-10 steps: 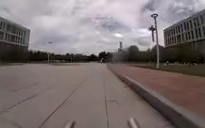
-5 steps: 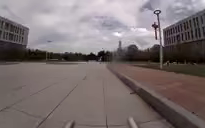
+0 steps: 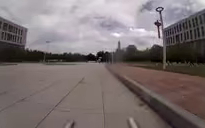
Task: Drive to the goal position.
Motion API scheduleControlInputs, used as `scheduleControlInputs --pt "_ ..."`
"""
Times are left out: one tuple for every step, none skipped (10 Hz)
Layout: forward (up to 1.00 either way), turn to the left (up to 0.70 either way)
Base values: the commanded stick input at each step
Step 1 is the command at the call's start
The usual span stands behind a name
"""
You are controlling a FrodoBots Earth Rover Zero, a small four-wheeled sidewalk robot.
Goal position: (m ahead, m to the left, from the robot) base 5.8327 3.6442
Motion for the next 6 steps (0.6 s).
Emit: scheduleControlInputs --pt "1.00 0.00" --pt "1.00 0.00" --pt "1.00 0.00" --pt "1.00 0.00" --pt "1.00 0.00" --pt "1.00 0.00"
